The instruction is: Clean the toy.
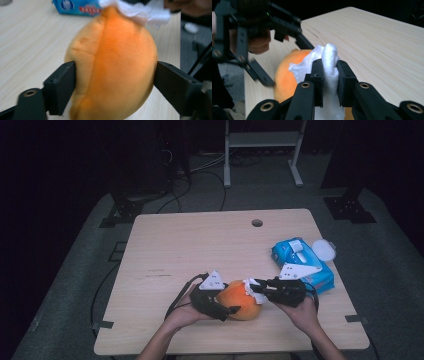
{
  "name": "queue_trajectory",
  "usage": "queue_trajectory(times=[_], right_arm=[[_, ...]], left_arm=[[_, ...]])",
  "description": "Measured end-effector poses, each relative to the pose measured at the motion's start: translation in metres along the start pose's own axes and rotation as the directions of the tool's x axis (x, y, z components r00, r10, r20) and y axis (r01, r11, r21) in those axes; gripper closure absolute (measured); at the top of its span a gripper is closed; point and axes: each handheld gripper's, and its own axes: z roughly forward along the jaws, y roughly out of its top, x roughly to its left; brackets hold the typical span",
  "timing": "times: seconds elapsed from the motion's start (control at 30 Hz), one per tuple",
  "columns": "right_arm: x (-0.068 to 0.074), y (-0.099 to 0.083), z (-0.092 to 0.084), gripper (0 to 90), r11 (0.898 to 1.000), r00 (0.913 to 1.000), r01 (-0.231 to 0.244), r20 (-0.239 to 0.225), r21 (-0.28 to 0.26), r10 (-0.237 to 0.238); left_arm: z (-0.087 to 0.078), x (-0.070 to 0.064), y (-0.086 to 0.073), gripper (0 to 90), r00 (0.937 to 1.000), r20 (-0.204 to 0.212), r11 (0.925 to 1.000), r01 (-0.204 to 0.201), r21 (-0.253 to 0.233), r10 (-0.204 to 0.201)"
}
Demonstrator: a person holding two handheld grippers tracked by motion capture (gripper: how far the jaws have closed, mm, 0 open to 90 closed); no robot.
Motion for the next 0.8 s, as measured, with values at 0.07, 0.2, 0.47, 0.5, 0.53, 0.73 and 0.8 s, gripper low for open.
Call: queue_trajectory(times=[0.07, 0.2, 0.47, 0.5, 0.53, 0.73, 0.8], right_arm=[[-0.006, -0.002, -0.002, 76.8, 1.000, 0.9997, -0.023, 0.006, -0.006, 0.023], [-0.013, -0.005, -0.004, 76.7, 0.999, 0.9987, -0.045, 0.022, -0.011, 0.045], [-0.016, -0.004, -0.009, 76.7, 0.997, 0.9955, -0.070, 0.063, -0.030, 0.071], [-0.016, -0.004, -0.008, 76.8, 0.998, 0.9955, -0.064, 0.070, -0.020, 0.065], [-0.016, -0.006, -0.006, 76.7, 0.997, 0.9954, -0.071, 0.063, -0.016, 0.072], [-0.016, -0.006, 0.003, 76.7, 0.997, 0.9955, -0.073, 0.060, -0.001, 0.073], [-0.018, -0.009, 0.003, 76.7, 0.996, 0.9948, -0.084, 0.058, -0.004, 0.084]], left_arm=[[0.000, 0.006, -0.005, 10.4, 0.9999, -0.005, 0.9994, 0.009, -0.033, -0.009], [0.016, 0.014, -0.021, 9.1, 0.9956, 0.044, 0.9946, 0.086, -0.059, -0.083], [0.000, 0.001, -0.005, 27.5, 0.9951, 0.098, 0.9902, 0.024, -0.138, -0.011], [-0.003, 0.000, -0.004, 28.3, 0.9945, 0.105, 0.9877, 0.015, -0.156, 0.002], [-0.003, -0.002, -0.003, 28.2, 0.9958, 0.091, 0.9853, 0.005, -0.171, 0.011], [0.014, -0.010, -0.008, 8.6, 0.9963, 0.002, 0.9903, -0.085, -0.110, 0.086], [0.016, -0.011, -0.009, 9.4, 0.9951, -0.026, 0.9899, -0.097, -0.103, 0.095]])
